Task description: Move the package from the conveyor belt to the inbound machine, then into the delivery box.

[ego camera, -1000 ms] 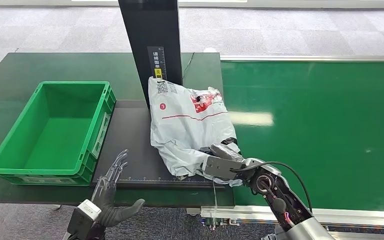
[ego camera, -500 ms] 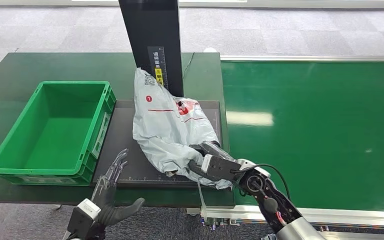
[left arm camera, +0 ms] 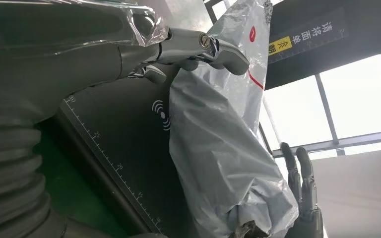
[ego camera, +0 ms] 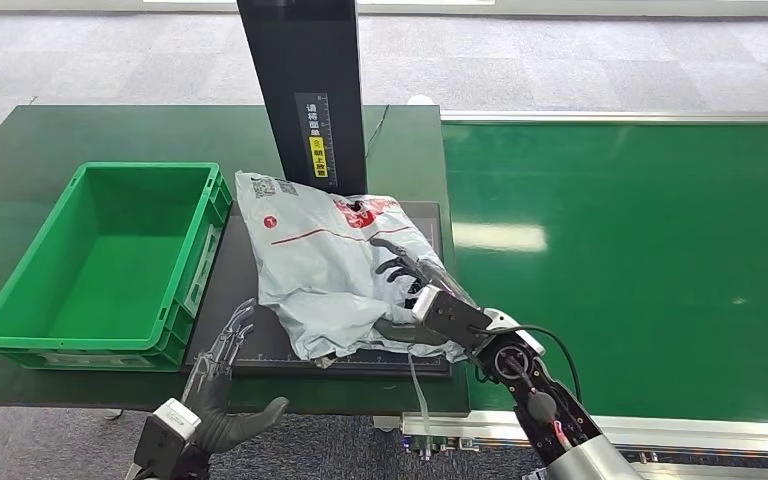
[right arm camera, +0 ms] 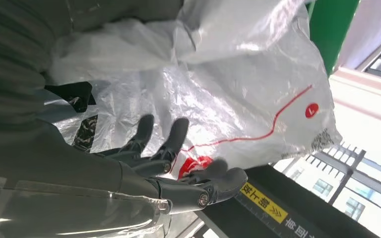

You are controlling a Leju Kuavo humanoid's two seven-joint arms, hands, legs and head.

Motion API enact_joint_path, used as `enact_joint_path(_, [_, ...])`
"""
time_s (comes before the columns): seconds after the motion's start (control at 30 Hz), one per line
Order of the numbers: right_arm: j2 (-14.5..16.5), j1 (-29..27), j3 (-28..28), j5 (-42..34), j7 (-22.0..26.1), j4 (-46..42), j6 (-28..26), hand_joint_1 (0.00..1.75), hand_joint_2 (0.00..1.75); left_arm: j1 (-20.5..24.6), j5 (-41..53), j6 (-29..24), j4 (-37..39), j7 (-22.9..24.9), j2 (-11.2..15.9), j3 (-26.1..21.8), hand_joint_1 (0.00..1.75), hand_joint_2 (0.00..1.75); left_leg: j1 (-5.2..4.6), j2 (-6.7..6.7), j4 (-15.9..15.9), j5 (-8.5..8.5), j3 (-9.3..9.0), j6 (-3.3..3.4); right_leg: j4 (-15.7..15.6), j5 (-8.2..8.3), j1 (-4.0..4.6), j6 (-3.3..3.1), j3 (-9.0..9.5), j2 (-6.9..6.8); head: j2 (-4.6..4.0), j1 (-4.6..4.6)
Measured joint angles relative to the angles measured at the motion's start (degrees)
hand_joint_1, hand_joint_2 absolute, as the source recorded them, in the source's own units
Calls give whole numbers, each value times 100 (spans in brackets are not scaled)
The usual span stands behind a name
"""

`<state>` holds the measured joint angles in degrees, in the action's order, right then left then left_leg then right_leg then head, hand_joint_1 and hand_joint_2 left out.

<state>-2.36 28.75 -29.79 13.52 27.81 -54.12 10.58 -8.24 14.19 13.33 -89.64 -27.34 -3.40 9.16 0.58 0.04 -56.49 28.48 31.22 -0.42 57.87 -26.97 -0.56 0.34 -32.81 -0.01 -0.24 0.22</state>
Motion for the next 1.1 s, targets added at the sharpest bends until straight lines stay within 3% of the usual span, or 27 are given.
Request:
enact_joint_path(0.4, [5,-116,137,-119,5,-140,-54,0,175,-75,-40,-220,-49,-27,4,-62,0,175,0,0,0,0,0,0,0,0,0,0,0,0,0,0])
enact_joint_path(0.6, [2,-551,520,-828,247,-807,-178,0,175,-303,-304,-602,-472,-121,-19,-547,0,175,0,0,0,1,3,0,0,-2,0,0,-3,0,0,0])
enact_joint_path(0.87, [2,-842,771,-990,276,-1357,-184,0,175,-462,-355,-643,-763,-145,-71,-870,0,175,0,0,1,1,1,0,0,-1,0,0,-1,0,0,1])
enact_joint_path(1.1, [209,-1509,1366,-2285,427,-2245,-122,0,175,-690,-738,-1141,-1230,-280,-366,-1472,0,175,1,-1,1,4,6,-1,0,-5,1,0,-5,-1,0,0])
